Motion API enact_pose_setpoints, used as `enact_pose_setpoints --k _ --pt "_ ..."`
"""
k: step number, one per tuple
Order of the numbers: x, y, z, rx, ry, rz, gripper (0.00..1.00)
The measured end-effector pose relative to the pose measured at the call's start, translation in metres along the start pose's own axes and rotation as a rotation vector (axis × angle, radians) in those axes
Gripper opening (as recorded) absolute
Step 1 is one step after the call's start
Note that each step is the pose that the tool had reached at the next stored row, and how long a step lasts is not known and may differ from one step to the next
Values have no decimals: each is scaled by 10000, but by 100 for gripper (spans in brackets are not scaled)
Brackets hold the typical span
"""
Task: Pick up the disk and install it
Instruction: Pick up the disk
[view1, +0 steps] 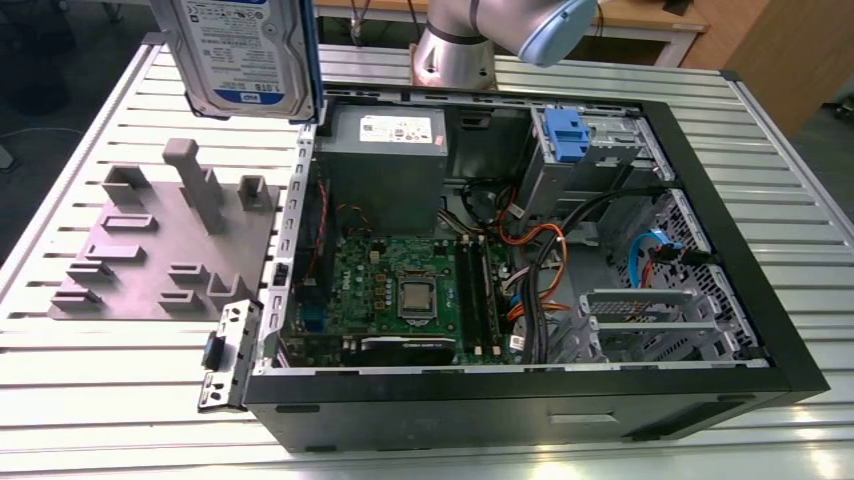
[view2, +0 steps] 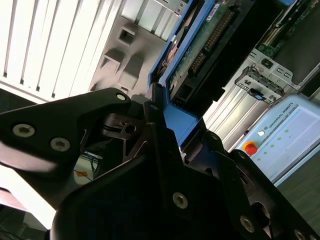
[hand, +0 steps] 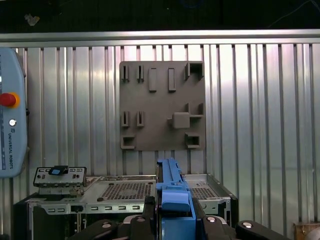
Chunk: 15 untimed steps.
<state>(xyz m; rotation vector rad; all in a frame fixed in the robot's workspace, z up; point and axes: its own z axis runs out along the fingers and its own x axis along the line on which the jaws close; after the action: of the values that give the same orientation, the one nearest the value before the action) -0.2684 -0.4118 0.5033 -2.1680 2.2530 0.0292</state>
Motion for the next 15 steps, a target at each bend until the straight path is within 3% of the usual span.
enact_pose_setpoints --k 15 --pt "-2 -54 0 0 0 0 37"
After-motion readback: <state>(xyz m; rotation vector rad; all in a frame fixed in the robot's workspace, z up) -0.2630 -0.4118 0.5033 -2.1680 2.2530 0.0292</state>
